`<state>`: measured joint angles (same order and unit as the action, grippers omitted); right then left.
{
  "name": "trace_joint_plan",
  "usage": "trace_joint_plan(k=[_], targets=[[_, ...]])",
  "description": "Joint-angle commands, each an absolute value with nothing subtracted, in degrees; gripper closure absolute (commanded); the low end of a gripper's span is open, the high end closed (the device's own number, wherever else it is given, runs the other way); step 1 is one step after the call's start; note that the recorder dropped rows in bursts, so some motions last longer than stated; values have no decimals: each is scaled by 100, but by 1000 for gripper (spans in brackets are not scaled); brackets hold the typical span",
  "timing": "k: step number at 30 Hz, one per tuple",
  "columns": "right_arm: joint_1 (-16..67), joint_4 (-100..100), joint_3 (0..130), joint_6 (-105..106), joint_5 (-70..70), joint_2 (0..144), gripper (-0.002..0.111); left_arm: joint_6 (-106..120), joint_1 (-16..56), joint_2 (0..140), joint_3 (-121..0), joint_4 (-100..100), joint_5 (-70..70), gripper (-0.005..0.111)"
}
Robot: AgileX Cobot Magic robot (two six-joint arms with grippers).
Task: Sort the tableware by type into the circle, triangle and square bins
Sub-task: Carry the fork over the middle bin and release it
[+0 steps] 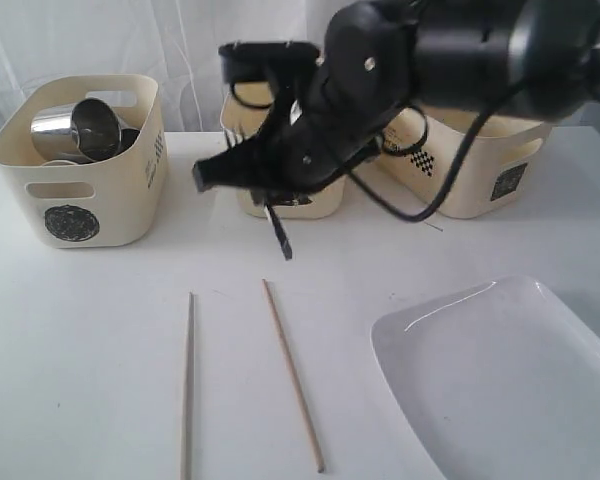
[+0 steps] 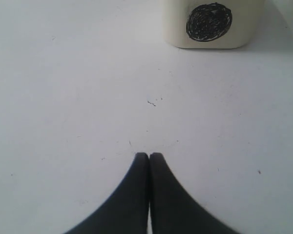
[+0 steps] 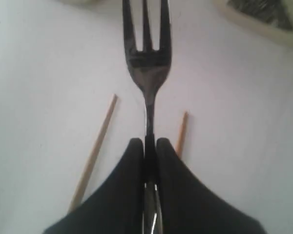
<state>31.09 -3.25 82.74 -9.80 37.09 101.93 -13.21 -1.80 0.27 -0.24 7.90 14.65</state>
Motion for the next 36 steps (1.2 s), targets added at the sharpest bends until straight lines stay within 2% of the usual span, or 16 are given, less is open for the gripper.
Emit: trace_joint_plan(k=[1,2,6,9,13,16,22,27,29,33,36], targets=[[2338,-509,8275,-763,2744,9738,108,-1342,-129,0,0,754,1435,107],[2050,-905,8275,-750,2139,9754,108,-1342,-129,0,0,754,1435,107],[1742,-1522,8275,-747,830,10039,108,-1342,-129,0,0,754,1435,107],[1699,-1689,8275,-822,-1090,10621,108,-1342,-129,0,0,754,1435,107],[1713,-1437,8287,-1444,-2551,11390,108,-1342,-129,0,0,754,1435,107],[1713,-398,8643,-2076,-3516,12025,108,-1342,-129,0,0,754,1435,107],[1713,-232,9453,-2102,-3083,12709,107,-1342,-129,0,0,754,1435,107],[1703,-232,9731,-2081,-2355,12931,82,-1342,-129,0,0,754,1435,107],[1703,-232,9731,-2079,-2318,12931,76,-1342,-129,0,0,754,1435,107],[1703,-232,9731,-2079,-2045,12791,75,-1342,-129,0,0,754,1435,107],[1703,-232,9731,-2079,-1004,12445,75,-1342,-129,0,0,754,1435,107]])
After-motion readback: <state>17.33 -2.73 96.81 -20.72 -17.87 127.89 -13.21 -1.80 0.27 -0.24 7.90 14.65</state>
